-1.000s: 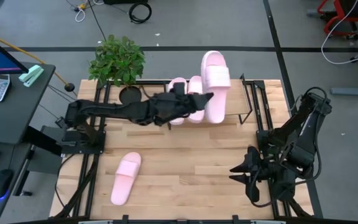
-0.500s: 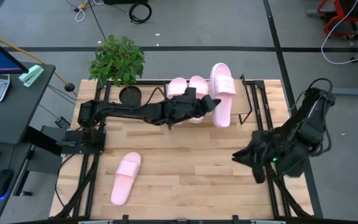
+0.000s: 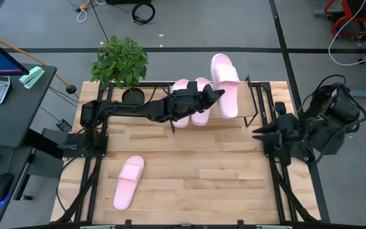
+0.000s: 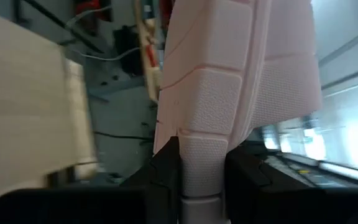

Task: Pick and place slides into the shelf
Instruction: Put the right pink slide on the shelf

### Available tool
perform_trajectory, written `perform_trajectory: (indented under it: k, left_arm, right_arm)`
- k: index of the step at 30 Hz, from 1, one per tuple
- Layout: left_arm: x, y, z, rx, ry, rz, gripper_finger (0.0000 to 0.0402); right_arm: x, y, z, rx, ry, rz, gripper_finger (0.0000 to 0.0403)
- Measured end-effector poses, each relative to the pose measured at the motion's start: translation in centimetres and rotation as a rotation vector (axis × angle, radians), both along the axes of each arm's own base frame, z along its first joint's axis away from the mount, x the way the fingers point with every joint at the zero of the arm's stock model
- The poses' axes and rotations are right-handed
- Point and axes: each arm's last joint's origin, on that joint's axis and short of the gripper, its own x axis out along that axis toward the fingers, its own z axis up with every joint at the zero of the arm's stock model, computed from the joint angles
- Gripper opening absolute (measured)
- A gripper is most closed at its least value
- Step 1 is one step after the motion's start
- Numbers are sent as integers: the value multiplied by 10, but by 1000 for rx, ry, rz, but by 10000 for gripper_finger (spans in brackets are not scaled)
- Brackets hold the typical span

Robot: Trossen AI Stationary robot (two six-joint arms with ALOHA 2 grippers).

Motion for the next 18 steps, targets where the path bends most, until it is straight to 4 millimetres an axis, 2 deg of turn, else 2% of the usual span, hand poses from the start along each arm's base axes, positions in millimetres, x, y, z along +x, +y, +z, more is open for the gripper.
perform_trajectory:
  k: [4, 10, 13, 18]
  left_arm:
    - [-1, -6, 3, -3, -12, -8, 85]
    - [0, -13, 3, -69, -50, -5, 85]
    - [0, -13, 2, -107, -67, 1, 88]
    - [-1, -12, 5, -141, -116, 25, 85]
  right_arm:
    - [3, -8, -4, -178, 95, -4, 80]
    - [19, -5, -10, -527, 195, 133, 100]
    - [31, -4, -16, -650, 263, 167, 124]
    - [54, -6, -28, -819, 392, 140, 187]
